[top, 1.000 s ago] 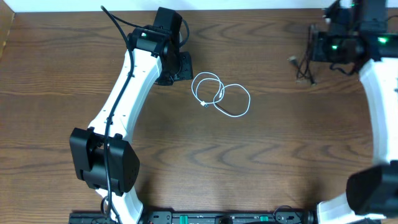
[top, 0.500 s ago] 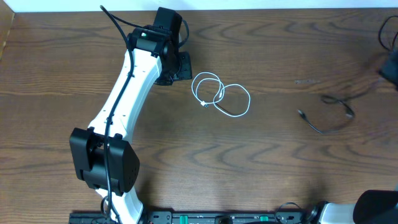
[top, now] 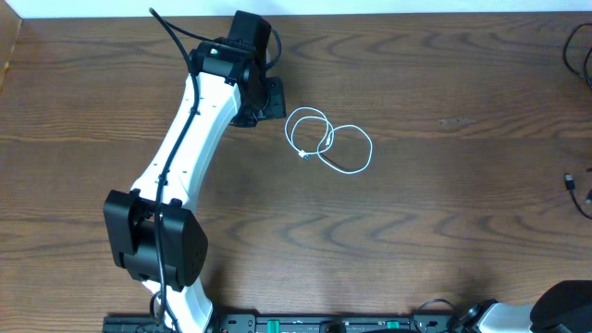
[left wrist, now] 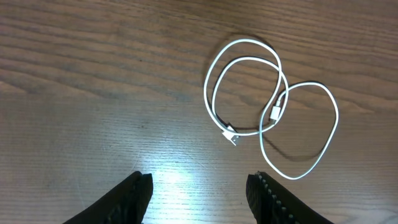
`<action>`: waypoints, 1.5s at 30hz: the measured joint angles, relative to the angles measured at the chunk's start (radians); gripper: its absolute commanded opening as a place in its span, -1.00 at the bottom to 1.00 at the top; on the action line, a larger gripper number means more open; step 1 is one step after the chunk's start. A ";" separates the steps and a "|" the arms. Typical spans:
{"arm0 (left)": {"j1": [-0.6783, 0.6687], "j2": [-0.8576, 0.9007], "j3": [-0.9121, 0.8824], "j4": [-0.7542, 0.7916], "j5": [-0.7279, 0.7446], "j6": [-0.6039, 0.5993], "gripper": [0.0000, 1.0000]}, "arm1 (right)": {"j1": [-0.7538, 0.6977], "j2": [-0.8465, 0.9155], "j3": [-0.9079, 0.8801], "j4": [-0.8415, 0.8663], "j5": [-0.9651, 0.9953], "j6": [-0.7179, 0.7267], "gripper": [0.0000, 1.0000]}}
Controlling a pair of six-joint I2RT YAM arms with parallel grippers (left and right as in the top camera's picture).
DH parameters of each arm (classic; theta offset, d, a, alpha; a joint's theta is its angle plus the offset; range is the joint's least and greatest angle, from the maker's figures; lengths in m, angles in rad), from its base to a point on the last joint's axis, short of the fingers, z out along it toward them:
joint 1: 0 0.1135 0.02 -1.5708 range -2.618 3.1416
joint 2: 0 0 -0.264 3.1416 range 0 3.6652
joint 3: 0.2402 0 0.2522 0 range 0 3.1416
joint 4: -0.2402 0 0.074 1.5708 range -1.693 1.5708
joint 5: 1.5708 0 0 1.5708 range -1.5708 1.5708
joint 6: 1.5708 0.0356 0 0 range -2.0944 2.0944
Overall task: Untangle cables
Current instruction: 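Carry the black cable off to the right edge with the right gripper, then reach the right gripper to the white cable and grasp it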
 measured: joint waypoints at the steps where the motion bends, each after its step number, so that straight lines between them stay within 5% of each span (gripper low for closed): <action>1: 0.000 0.000 0.000 0.000 0.000 0.000 0.09 | 0.003 0.000 0.000 -0.005 0.000 0.000 -0.92; 3: 0.000 0.000 0.000 0.000 0.000 0.000 0.09 | 0.013 0.000 0.000 -0.014 0.000 0.002 -0.74; 14: 0.000 0.000 0.000 0.000 0.000 0.000 0.09 | 0.031 0.070 0.000 -0.051 0.000 0.004 -0.60; 20: 0.000 0.000 0.000 0.006 0.014 0.000 0.09 | 0.057 0.082 0.000 -0.050 -0.026 -0.033 -0.30; 30: 0.026 0.000 0.000 0.029 0.118 0.000 0.09 | 0.354 0.083 0.000 -0.058 -0.163 -0.161 -0.15; 45: 0.302 -0.047 0.000 0.051 0.366 -0.026 0.09 | 0.858 0.212 0.000 -0.019 -0.266 -0.244 0.18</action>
